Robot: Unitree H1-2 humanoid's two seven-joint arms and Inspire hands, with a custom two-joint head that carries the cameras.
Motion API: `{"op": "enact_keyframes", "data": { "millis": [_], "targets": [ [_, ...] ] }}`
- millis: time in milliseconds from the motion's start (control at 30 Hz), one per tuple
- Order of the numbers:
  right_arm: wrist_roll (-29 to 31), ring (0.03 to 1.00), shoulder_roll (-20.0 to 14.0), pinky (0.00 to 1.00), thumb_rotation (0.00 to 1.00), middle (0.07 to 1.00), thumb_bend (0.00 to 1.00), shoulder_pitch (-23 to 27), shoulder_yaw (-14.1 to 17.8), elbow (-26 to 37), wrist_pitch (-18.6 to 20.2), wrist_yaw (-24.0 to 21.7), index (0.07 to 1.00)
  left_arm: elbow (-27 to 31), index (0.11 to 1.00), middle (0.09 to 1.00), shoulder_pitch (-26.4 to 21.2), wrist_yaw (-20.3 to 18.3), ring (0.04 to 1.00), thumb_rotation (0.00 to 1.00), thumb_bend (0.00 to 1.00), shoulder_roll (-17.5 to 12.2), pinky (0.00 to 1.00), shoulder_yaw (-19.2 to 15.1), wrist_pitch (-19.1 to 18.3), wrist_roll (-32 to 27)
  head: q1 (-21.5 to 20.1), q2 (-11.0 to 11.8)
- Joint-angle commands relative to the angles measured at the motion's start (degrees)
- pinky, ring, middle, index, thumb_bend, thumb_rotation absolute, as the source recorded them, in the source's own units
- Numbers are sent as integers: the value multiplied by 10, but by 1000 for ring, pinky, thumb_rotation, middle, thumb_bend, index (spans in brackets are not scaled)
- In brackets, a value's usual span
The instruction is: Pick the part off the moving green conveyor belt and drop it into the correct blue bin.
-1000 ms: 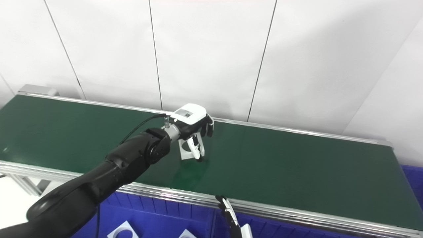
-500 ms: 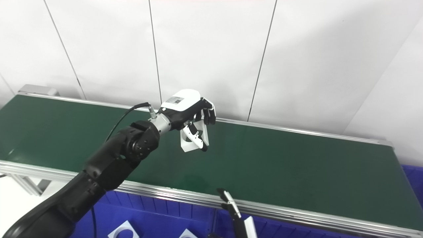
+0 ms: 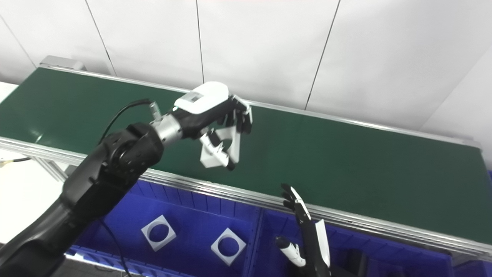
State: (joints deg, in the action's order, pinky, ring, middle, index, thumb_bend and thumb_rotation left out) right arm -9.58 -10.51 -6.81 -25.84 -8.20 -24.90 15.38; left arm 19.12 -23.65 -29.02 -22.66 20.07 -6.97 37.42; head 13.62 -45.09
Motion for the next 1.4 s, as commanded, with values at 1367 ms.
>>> {"op": "enact_keyframes", "data": {
  "millis": [1367],
  "targets": [
    [6,868,22,786,959,906,827,-23,93,67,-20,-87,889,-238,487,482,226,410,444,0,524,19,416,6,275,181,63,-21]
  ]
}}
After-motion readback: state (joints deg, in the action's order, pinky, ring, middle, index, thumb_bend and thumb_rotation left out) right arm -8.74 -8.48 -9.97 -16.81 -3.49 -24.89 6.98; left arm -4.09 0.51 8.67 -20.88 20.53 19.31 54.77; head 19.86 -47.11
